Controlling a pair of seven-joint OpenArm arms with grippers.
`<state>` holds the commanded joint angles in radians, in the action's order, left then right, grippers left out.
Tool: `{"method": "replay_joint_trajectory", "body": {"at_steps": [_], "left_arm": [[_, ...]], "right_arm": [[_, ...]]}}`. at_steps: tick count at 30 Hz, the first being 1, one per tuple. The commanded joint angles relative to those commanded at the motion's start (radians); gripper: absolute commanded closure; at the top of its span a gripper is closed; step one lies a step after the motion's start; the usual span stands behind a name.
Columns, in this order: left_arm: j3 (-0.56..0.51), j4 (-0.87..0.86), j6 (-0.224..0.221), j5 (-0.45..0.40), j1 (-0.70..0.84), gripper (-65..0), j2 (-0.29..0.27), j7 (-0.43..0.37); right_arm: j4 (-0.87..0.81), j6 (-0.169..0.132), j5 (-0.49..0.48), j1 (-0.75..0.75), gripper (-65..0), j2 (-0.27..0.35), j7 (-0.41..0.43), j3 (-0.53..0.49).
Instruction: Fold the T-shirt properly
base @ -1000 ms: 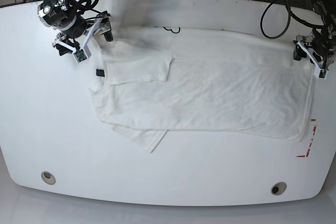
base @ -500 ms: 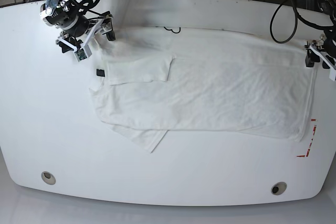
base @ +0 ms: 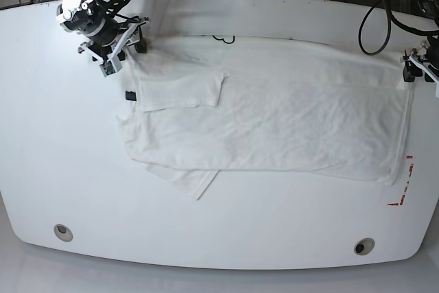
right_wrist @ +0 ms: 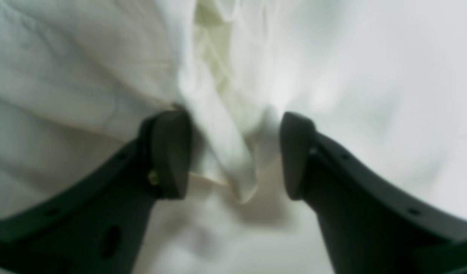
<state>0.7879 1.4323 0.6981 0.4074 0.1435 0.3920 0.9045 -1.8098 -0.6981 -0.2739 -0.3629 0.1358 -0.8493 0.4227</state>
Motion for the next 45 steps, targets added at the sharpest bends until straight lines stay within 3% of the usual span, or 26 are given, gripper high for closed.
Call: {"method": "replay_joint_trajectory", "body": {"at_steps": [6, 23, 25, 28, 29, 30, 32, 33, 41, 45], "left_arm": [[-0.018, -0.049, 0.0, -0.008, -0.02, -47.4, 0.0, -0.002], [-0.129, -0.135, 0.0, -0.005, 0.006, -46.7, 0.04, -0.002], [-0.135, -0.135, 0.0, -0.002, 0.018, -44.2, 0.04, -0.002], [-0.158, -0.135, 0.0, -0.008, 0.026, -31.7, 0.038, -0.002], [-0.169, -0.137, 0.0, -0.008, 0.032, -22.4, 0.038, -0.002], [-0.173, -0.137, 0.0, -0.008, 0.034, -18.5, 0.038, -0.002], [-0.19, -0.135, 0.0, -0.008, 0.044, -4.2, 0.038, -0.002], [-0.198, -0.133, 0.0, -0.008, 0.046, -1.0, 0.038, -0.002], [-0.23, -0.084, 0.0, -0.003, 0.087, -0.1, 0.037, -0.002], [-0.232, 0.021, 0.0, -0.002, 0.164, -0.1, 0.028, -0.002]], "right_arm": [[0.0, 0.0, 0.003, 0.0, -4.8, 0.0, 0.0, -0.002], [-0.002, 0.0, -0.002, 0.0, -4.4, 0.0, 0.0, 0.0], [-0.003, 0.0, -0.002, 0.0, -4.4, 0.0, 0.0, 0.003], [-0.005, 0.0, -0.002, 0.0, -4.4, 0.0, 0.0, 0.005], [-0.005, 0.0, -0.002, 0.0, -4.3, 0.0, 0.0, 0.006], [-0.005, 0.0, -0.002, 0.0, -4.3, 0.0, 0.0, 0.006], [-0.006, 0.0, -0.002, 0.0, -3.8, 0.0, 0.0, 0.006], [-0.006, 0.0, -0.002, 0.0, -3.8, 0.0, 0.0, 0.006], [-0.008, 0.0, 0.003, -0.02, -3.6, 0.005, 0.0, 0.008], [-0.026, 0.0, -0.002, -0.054, -3.6, 0.049, 0.0, 0.008]]}}
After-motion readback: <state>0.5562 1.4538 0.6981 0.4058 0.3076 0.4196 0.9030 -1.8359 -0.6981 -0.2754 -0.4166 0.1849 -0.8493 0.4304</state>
